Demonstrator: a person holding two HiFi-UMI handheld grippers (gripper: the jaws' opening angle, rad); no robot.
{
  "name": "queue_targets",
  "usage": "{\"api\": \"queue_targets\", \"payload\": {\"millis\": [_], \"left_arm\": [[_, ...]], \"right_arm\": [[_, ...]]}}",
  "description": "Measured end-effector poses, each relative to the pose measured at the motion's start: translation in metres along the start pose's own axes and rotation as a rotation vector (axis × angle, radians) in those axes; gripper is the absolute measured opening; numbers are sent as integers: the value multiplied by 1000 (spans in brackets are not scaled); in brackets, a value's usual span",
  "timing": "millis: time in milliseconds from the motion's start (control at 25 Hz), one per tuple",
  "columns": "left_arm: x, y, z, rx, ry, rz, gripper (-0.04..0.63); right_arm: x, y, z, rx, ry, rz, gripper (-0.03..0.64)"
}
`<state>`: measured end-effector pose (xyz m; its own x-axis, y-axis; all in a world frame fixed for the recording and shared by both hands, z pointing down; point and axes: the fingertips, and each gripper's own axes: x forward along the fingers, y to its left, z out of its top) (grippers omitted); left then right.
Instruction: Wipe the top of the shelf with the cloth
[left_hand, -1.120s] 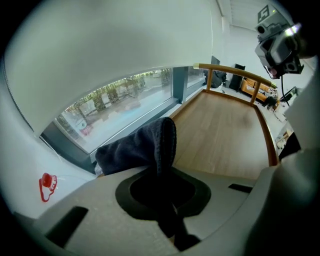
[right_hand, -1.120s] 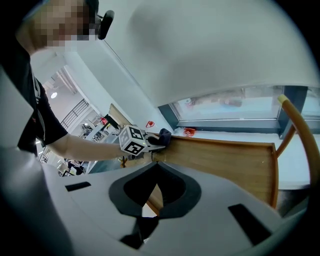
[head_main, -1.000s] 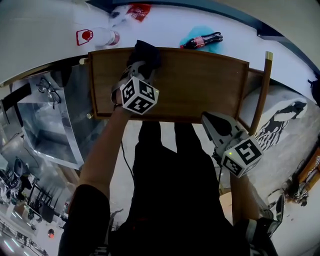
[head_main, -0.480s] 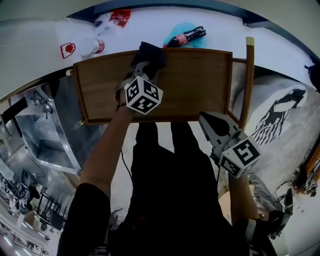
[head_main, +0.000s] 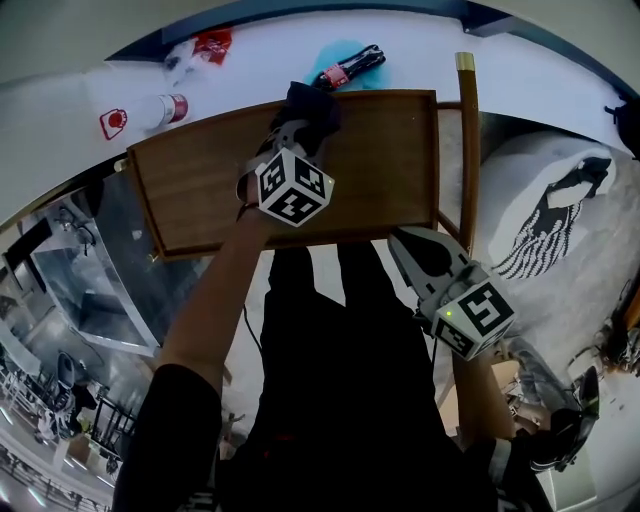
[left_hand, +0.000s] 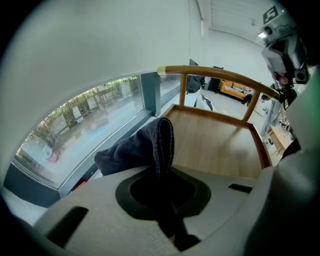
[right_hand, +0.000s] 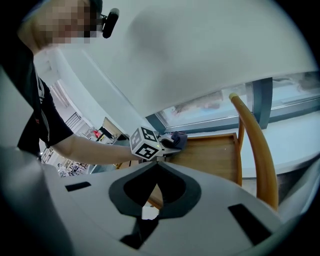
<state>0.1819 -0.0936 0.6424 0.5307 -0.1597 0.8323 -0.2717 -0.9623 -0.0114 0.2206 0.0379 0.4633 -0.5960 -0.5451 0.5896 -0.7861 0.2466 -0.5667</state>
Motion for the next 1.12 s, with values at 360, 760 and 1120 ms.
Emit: {"api": "queue_targets", "payload": {"millis": [360, 760, 1120], "left_arm": [[26, -28, 37, 46, -21, -53, 35], [52, -59, 80, 100, -45, -111, 35], [63, -78, 104, 130, -72, -169, 35]], "right_arm": [[-22, -17, -7, 34, -32, -22, 5], [-45, -30, -11, 65, -45, -38, 5], [-58, -38, -13, 78, -61, -61, 5]]}}
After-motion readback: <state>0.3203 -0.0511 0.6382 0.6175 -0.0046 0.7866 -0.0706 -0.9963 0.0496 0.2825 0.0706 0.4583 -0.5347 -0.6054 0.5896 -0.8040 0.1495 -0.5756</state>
